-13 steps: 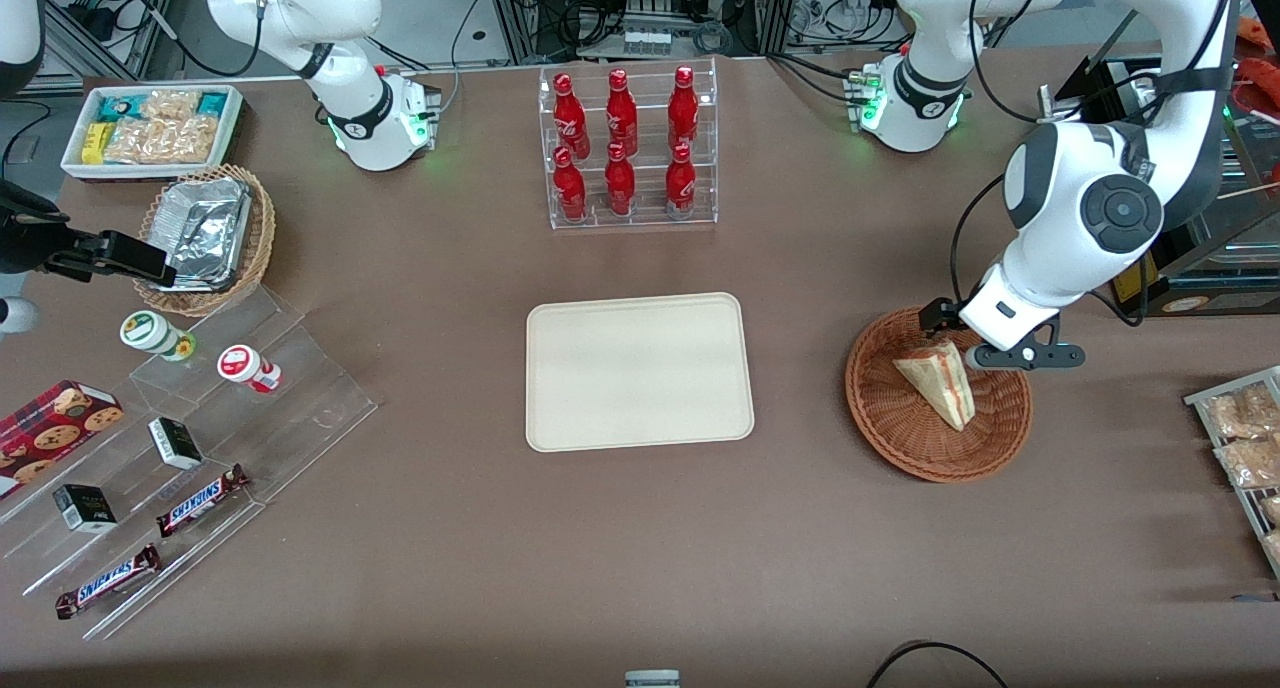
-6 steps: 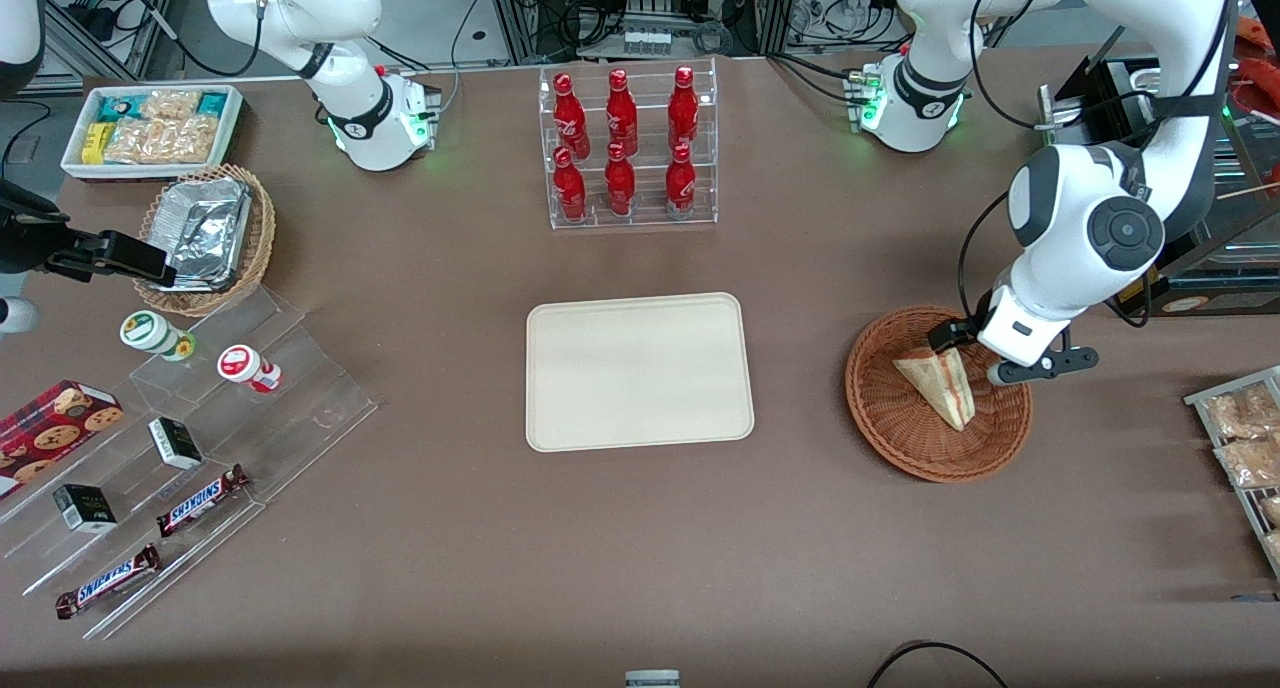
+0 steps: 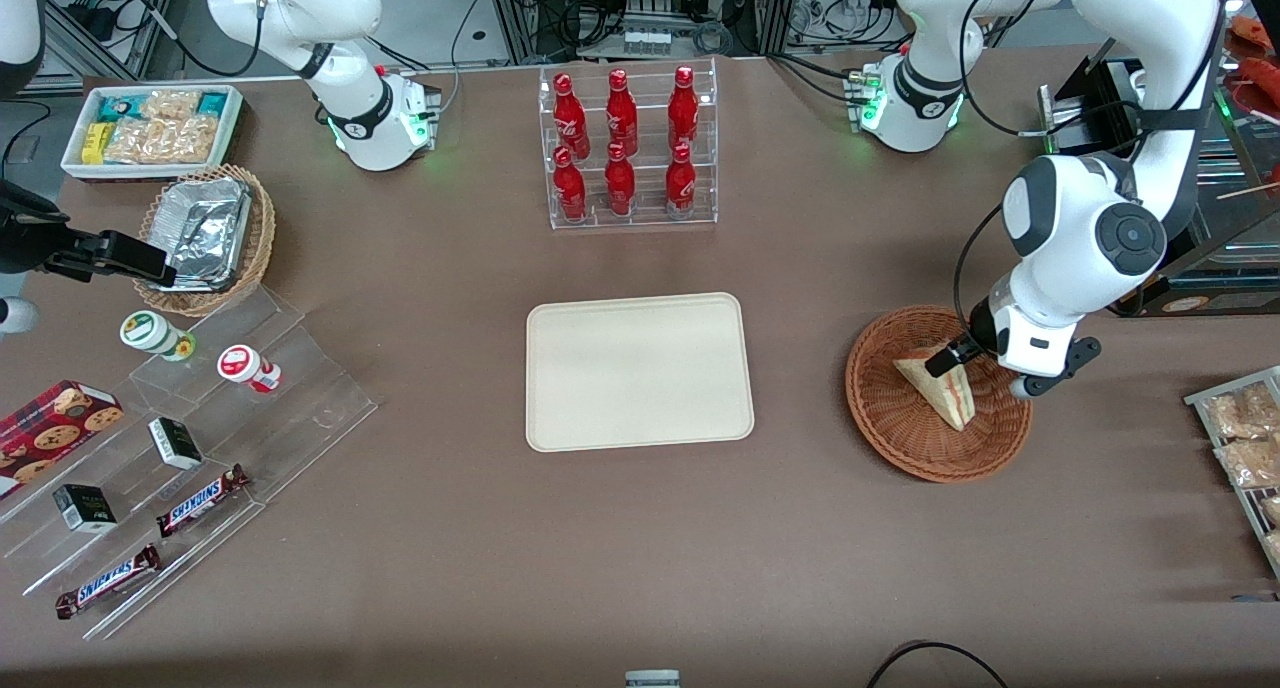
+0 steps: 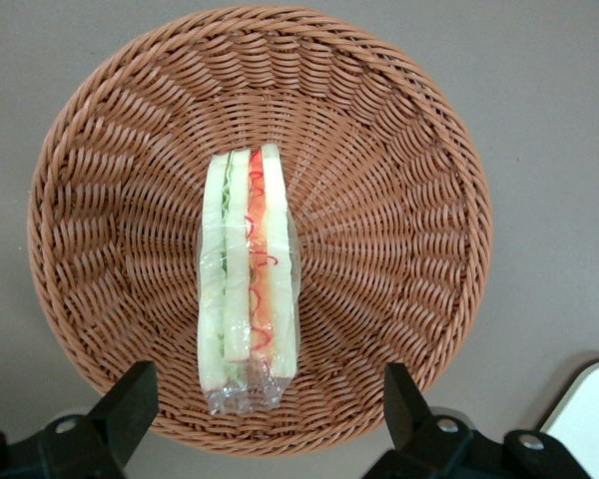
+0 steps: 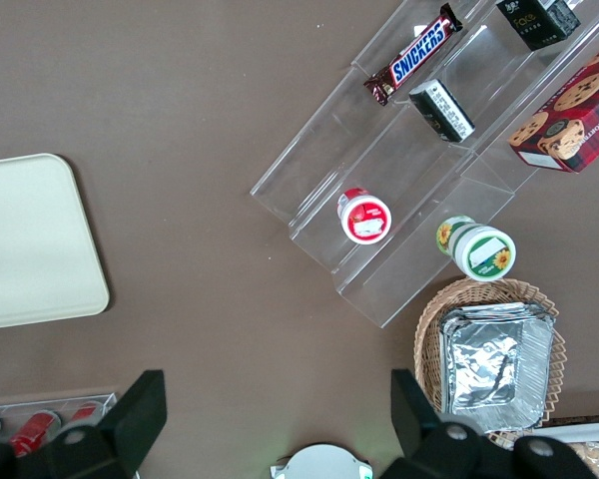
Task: Place sandwich from basket to tray
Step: 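Lower the open left gripper and close it on the wrapped sandwich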
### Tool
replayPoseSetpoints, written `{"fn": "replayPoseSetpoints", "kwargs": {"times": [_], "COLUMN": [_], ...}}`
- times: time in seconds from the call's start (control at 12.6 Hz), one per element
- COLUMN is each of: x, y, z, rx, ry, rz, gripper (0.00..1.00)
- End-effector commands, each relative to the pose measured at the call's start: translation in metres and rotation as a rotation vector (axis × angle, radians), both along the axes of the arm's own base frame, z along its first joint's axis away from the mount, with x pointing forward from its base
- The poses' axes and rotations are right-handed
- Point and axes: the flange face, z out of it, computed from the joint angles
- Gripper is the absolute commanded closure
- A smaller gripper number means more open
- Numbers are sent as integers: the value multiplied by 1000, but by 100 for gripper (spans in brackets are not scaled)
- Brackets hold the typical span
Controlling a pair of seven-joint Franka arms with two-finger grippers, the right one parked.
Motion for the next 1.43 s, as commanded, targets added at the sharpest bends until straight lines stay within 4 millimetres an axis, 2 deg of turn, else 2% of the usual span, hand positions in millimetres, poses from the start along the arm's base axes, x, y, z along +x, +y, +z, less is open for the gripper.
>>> {"fn": "replayPoseSetpoints", "kwargs": {"times": [0.0, 0.8, 1.04, 1.12, 1.19, 1.35], "x": [-3, 1, 1, 0, -1, -6], "y": [-3, -2, -2, -2, -1, 1], "z": [-6, -60, -64, -65, -69, -69], "rx": [0, 29, 29, 30, 30, 32], "ry": [-2, 28, 28, 31, 39, 48], "rz": [17, -16, -15, -16, -16, -18], "gripper": [0, 0, 2, 15, 35, 91]}}
